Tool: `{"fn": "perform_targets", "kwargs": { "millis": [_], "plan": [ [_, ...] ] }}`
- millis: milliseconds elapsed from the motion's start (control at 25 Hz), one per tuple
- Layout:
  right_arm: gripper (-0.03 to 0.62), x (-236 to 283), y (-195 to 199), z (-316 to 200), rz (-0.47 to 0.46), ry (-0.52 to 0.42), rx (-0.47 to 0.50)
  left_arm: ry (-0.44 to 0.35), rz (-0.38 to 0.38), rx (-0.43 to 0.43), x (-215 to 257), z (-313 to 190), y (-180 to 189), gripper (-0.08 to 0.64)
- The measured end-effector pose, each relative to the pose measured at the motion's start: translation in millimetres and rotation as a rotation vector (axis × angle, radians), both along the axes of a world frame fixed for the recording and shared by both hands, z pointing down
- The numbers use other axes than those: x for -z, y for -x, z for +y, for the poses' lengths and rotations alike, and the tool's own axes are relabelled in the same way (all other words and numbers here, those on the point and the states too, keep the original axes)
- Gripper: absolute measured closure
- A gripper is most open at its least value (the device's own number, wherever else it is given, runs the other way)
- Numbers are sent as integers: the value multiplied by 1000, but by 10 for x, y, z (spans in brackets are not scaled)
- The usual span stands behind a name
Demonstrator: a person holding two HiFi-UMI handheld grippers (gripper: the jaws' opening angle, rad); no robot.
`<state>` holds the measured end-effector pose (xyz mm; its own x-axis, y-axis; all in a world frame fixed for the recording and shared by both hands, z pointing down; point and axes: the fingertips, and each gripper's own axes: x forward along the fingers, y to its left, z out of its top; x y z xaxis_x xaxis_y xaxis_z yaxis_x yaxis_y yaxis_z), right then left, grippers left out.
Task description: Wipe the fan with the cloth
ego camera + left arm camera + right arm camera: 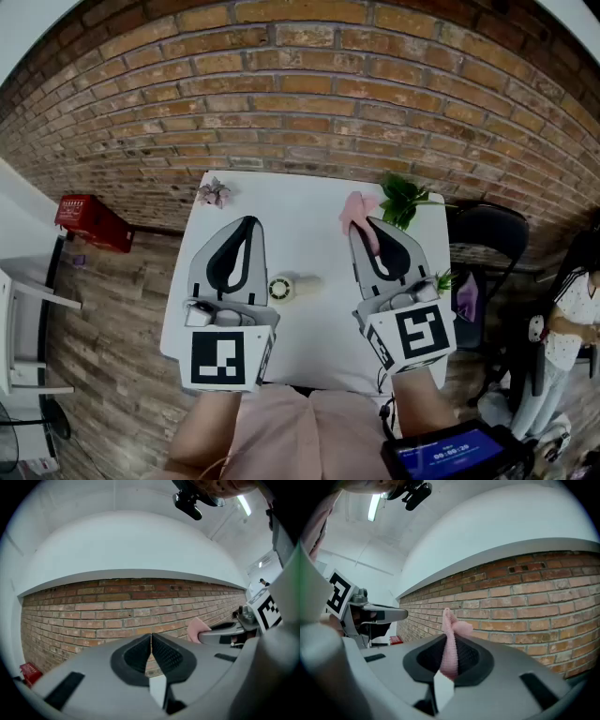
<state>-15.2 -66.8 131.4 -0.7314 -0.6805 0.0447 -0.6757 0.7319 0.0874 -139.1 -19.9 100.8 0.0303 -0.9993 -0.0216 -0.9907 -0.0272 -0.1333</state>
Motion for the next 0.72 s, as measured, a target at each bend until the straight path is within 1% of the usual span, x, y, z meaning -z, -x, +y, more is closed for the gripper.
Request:
{"fn": "perform_targets", "kwargs": {
  "millis": [80, 240, 480, 720],
  "plan": [
    [554, 1, 11, 0, 2, -1, 0, -2, 10, -3, 7, -1, -10, 543],
    [554, -9, 24, -16, 7, -2, 3, 2, -1, -8, -12, -20, -23, 543],
    [554, -37, 50, -30, 17, -13, 14, -4, 39, -8, -8, -66, -85, 543],
    [554, -68, 51, -53, 21, -10, 21, -5, 33, -12, -14, -99, -117, 543]
  ]
}}
